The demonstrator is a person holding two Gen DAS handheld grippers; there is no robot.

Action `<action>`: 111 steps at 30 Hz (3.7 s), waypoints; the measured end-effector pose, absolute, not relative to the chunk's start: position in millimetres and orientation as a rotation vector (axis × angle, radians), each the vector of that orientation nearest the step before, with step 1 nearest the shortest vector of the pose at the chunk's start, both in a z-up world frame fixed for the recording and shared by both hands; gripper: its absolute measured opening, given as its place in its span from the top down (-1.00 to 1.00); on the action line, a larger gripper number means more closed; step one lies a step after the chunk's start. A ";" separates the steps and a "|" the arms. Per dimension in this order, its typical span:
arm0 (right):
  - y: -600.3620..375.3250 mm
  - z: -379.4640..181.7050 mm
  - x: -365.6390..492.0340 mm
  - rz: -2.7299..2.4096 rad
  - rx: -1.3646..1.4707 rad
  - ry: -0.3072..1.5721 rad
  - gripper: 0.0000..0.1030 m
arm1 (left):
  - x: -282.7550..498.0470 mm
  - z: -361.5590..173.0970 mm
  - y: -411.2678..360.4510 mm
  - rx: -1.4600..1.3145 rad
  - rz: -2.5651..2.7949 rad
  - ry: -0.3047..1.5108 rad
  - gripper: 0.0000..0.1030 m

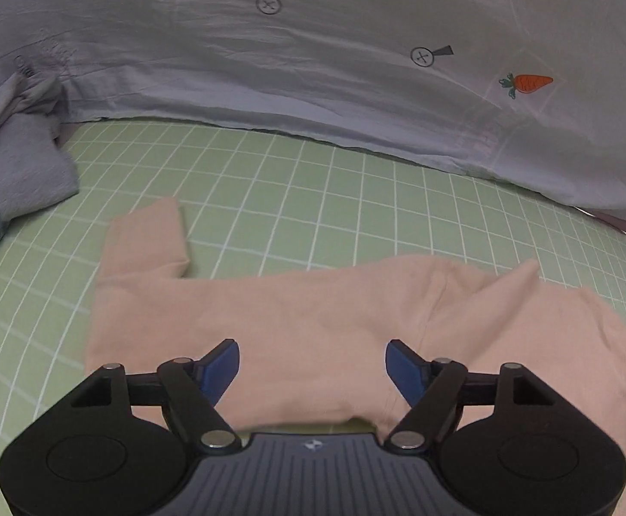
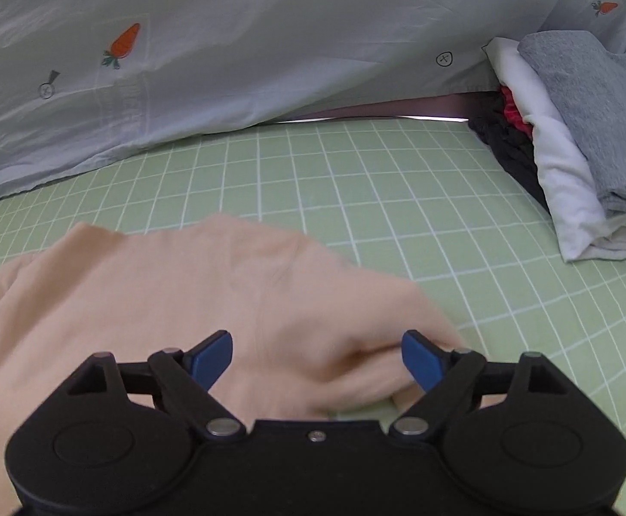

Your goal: Fold clothes

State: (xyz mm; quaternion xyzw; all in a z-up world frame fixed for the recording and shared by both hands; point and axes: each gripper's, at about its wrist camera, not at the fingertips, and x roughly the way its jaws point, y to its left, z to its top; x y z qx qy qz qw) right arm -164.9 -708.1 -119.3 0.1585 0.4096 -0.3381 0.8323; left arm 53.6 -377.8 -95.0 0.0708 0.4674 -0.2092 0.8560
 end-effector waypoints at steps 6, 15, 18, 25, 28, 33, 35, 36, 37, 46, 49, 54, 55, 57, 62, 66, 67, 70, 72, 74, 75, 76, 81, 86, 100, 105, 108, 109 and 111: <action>-745.2 -142.6 -128.2 -0.708 0.319 0.902 -0.68 | 77.4 -120.1 -426.6 0.253 -0.541 0.994 -0.59; -752.3 -156.3 -118.6 -0.659 0.300 0.920 -0.32 | 94.6 -148.6 -468.8 0.324 -0.632 1.001 0.09; -751.7 -155.9 -119.7 -0.625 0.340 0.899 0.09 | 93.2 -148.9 -462.6 0.303 -0.614 0.987 0.89; -745.9 -152.3 -100.0 -0.617 0.339 0.863 0.84 | 115.9 -145.8 -441.6 0.147 -0.508 0.963 0.89; -744.8 -153.0 -83.1 -0.613 0.333 0.854 0.85 | 124.3 -146.0 -435.8 0.133 -0.477 0.957 0.89; -744.0 -153.4 -57.3 -0.590 0.302 0.853 0.83 | 131.9 -140.1 -433.0 0.135 -0.438 0.953 0.75; -745.9 -149.6 -55.7 -0.576 0.311 0.852 0.62 | 128.0 -130.2 -431.0 0.131 -0.447 0.929 0.50; -746.8 -147.7 -54.9 -0.569 0.316 0.851 0.43 | 125.9 -125.0 -429.9 0.129 -0.452 0.917 0.17; -746.7 -143.1 -58.3 -0.561 0.320 0.839 0.19 | 121.0 -117.3 -426.3 0.118 -0.449 0.897 -0.02; -720.4 -97.8 -173.0 -0.663 0.392 0.727 -0.89 | 30.2 -51.7 -368.3 -0.053 -0.406 0.799 -0.83; -706.6 -104.1 -227.5 -0.707 0.459 0.742 -0.89 | -15.5 -41.4 -351.7 -0.100 -0.401 0.795 -0.86; -687.9 -120.1 -292.2 -0.745 0.492 0.780 -0.89 | -83.9 -45.4 -336.4 -0.117 -0.387 0.828 -0.87; -684.5 -123.4 -301.7 -0.752 0.475 0.791 -0.89 | -96.1 -47.4 -334.1 -0.115 -0.382 0.838 -0.87; -683.4 -129.2 -316.6 -0.764 0.448 0.813 -0.89 | -120.1 -51.7 -329.4 -0.108 -0.370 0.858 -0.87; -706.8 -137.6 -351.0 -0.804 0.444 0.811 -0.89 | -169.9 -56.4 -321.8 -0.082 -0.359 0.885 -0.87; -732.9 -144.1 -375.4 -0.866 0.437 0.802 -0.88 | -190.6 -63.4 -321.9 -0.042 -0.343 0.915 -0.89; -738.7 -146.0 -379.6 -0.871 0.433 0.803 -0.87 | -194.4 -65.5 -322.2 -0.037 -0.339 0.923 -0.89; -754.0 -151.4 -390.8 -0.878 0.420 0.810 -0.78 | -201.3 -69.1 -325.6 -0.021 -0.334 0.944 -0.89; -760.6 -154.5 -395.2 -0.869 0.413 0.817 -0.72 | -206.0 -69.2 -327.9 -0.008 -0.341 0.942 -0.89; -764.9 -157.6 -397.6 -0.860 0.418 0.829 -0.54 | -209.2 -68.6 -329.8 -0.004 -0.343 0.945 -0.89; -766.1 -159.3 -398.2 -0.857 0.420 0.839 -0.41 | -209.9 -67.8 -330.5 -0.008 -0.343 0.945 -0.89; -766.7 -161.0 -398.8 -0.855 0.419 0.847 -0.26 | -210.3 -67.0 -331.1 -0.013 -0.342 0.945 -0.89; -765.7 -161.6 -404.5 -0.818 0.435 0.829 0.19 | -210.5 -62.6 -336.4 -0.016 -0.341 0.933 -0.90; -768.5 -153.0 -406.5 -0.786 0.403 0.799 0.85 | -210.2 -57.6 -340.6 -0.021 -0.354 0.918 -0.90; -727.6 -89.9 -442.9 -0.948 0.040 0.587 0.81 | -209.5 -60.3 -322.3 -0.112 -0.298 0.939 -0.91; -713.2 -129.8 -458.7 -0.924 0.247 0.721 0.51 | -211.7 -61.4 -320.3 -0.116 -0.294 0.949 -0.91; -710.5 -126.7 -460.9 -0.931 0.302 0.688 0.36 | -213.2 -62.2 -322.4 -0.107 -0.300 0.958 -0.91; -713.1 -125.5 -460.4 -0.930 0.325 0.676 0.30 | -213.4 -62.1 -323.3 -0.105 -0.302 0.960 -0.91; -716.5 -121.6 -459.5 -0.923 0.364 0.648 0.23 | -213.8 -61.3 -324.8 -0.103 -0.307 0.959 -0.91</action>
